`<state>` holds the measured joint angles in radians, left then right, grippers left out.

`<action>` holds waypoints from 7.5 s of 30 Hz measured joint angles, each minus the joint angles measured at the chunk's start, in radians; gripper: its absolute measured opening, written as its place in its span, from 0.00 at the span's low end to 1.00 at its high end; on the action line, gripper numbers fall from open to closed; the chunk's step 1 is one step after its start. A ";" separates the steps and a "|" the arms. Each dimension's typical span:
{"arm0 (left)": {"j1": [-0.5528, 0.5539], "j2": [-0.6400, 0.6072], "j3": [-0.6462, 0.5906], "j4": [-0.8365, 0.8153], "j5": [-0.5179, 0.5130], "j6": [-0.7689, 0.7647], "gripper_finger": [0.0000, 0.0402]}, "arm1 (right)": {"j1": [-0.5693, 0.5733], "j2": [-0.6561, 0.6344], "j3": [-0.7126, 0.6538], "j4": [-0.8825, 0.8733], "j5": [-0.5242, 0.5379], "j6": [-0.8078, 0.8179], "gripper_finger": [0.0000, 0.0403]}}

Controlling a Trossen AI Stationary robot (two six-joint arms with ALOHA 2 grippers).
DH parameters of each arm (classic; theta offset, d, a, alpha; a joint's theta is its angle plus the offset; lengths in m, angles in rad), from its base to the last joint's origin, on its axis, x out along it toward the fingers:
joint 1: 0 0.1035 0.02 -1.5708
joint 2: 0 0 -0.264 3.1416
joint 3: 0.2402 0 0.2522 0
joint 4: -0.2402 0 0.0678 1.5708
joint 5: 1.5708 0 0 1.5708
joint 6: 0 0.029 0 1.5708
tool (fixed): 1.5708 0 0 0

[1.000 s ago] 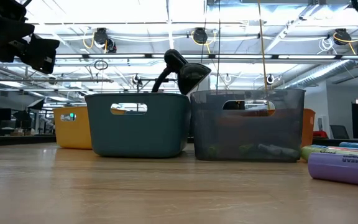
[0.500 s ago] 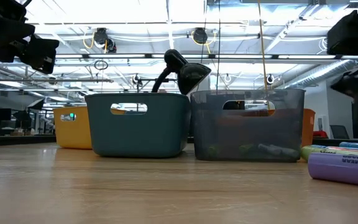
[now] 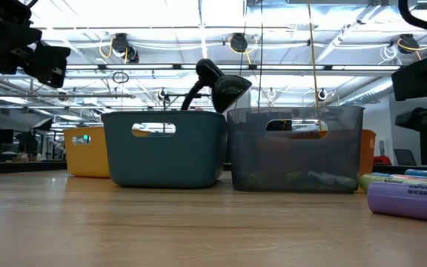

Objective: Pick & Place Markers
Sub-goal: Put the right orange highlighter into the orange bin, then put the right blue highlighter into the orange bin

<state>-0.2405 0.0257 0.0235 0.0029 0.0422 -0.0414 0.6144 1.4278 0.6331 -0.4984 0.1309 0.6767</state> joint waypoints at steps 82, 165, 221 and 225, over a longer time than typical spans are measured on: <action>0.000 0.000 0.000 0.000 0.000 0.000 0.53 | -0.895 -0.337 -0.005 0.261 -0.030 -0.140 0.33; 0.000 0.007 0.001 -0.007 0.000 0.000 0.53 | -0.555 -0.377 -0.198 -0.367 -0.226 0.578 0.13; 0.000 0.007 0.000 -0.007 0.000 0.000 0.53 | -0.485 -0.500 0.389 0.335 0.169 -0.443 0.10; 0.000 0.007 0.000 -0.006 0.000 0.000 0.53 | -0.491 -0.394 0.584 0.060 0.388 -0.438 0.10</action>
<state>-0.2405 0.0325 0.0238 -0.0036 0.0425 -0.0414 0.1237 1.0341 1.2169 -0.4380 0.5191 0.2392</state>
